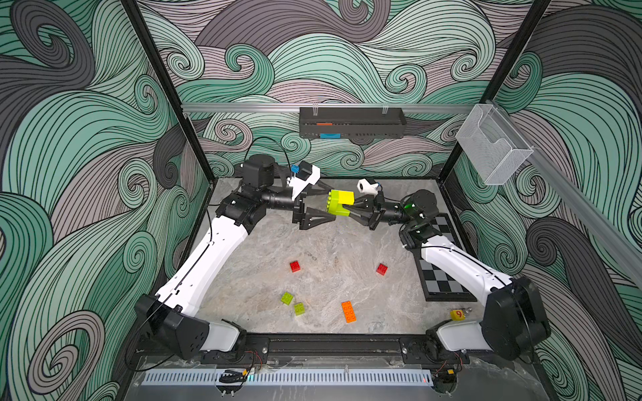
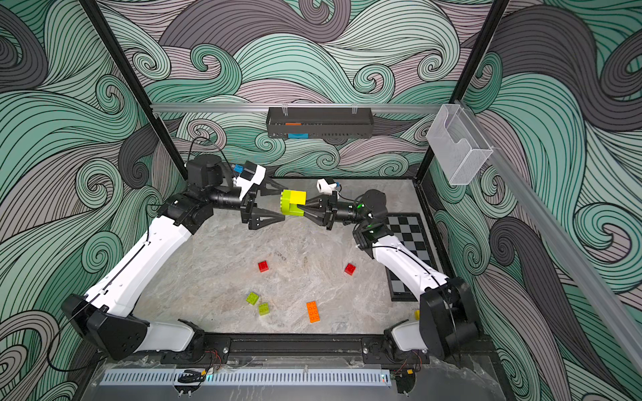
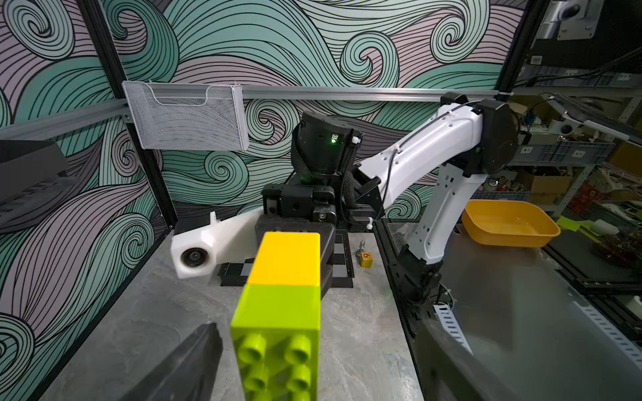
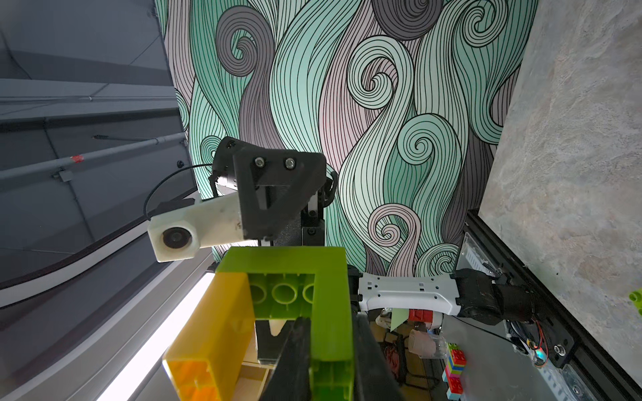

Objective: Assemble a giraffe with lego
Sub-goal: Adjust the lego brick at the center of the board.

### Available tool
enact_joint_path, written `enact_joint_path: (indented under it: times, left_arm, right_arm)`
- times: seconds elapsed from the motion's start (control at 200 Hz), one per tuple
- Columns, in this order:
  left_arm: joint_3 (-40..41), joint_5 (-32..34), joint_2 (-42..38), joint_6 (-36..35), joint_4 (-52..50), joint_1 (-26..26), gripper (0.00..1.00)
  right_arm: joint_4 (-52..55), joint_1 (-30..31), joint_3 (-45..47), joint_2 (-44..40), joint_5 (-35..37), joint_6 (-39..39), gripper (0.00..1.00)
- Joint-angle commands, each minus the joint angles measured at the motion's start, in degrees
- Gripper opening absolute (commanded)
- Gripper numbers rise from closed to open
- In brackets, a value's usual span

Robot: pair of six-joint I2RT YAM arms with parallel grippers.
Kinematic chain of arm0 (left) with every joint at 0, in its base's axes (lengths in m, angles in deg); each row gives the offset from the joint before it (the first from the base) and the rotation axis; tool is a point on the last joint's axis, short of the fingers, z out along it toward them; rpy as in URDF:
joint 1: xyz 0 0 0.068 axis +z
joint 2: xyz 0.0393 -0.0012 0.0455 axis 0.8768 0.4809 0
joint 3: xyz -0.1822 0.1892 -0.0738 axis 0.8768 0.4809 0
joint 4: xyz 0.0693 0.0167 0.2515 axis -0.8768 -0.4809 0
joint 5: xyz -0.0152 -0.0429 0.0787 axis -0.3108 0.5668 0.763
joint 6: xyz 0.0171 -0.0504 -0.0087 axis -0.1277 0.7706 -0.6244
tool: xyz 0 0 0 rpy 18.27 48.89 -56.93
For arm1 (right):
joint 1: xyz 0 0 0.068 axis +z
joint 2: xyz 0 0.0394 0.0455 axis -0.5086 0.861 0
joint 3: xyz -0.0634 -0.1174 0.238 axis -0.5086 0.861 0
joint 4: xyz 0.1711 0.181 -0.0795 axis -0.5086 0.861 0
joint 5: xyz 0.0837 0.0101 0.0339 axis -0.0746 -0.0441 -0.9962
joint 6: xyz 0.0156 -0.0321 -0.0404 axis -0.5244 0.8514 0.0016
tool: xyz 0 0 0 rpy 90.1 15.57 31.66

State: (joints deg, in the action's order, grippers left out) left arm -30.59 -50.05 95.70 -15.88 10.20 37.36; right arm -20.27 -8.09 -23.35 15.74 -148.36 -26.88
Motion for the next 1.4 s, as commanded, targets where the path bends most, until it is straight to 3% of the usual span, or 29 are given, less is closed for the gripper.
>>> enact_joint_path:
  times: [0.0,0.24,0.365,0.465,0.685,0.866,1.051,1.211,1.296,1.391]
  left_arm:
    - [-2.1,-1.9,0.5,-2.4,-3.3,-0.8,0.85]
    - [-2.8,-1.2,1.0,-2.3,-3.3,-0.8,0.65]
    - [-3.1,-1.2,1.2,-0.6,-1.7,-0.8,0.48]
    - [-3.3,-1.3,1.4,-0.2,-1.4,-0.8,0.45]
    - [-3.2,-1.2,1.2,-0.2,-1.2,-0.9,0.12]
    - [-3.2,-1.2,1.0,-0.2,-1.4,-0.9,0.11]
    - [-4.1,0.3,0.8,-1.5,-4.4,-0.8,0.10]
    - [-6.5,8.3,0.1,-10.8,-17.6,-0.9,0.04]
    - [-5.7,14.2,-1.0,-16.2,-23.3,-0.9,0.03]
    - [-4.7,19.6,-1.4,-20.9,-28.9,-0.9,0.01]
  right_arm:
    - [-5.5,0.3,-0.9,-0.4,0.5,-2.5,0.00]
    - [-6.2,0.4,-0.8,-0.4,0.4,-3.1,0.00]
    - [-6.1,0.5,-0.7,-0.4,0.5,-3.1,0.00]
    - [-6.2,0.6,-0.7,-0.4,0.4,-2.9,0.00]
    - [-6.2,0.7,-0.4,-0.2,0.7,-3.0,0.00]
    - [-6.6,0.7,-0.3,-0.6,1.0,-3.1,0.37]
    - [-6.1,-0.5,2.3,-1.8,0.2,-1.3,0.49]
    - [12.6,-6.0,8.1,-8.4,-2.0,13.3,0.54]
    - [37.4,-10.0,7.9,-13.9,-1.7,30.7,0.62]
    - [64.5,-14.6,4.7,-18.3,3.3,51.5,0.68]
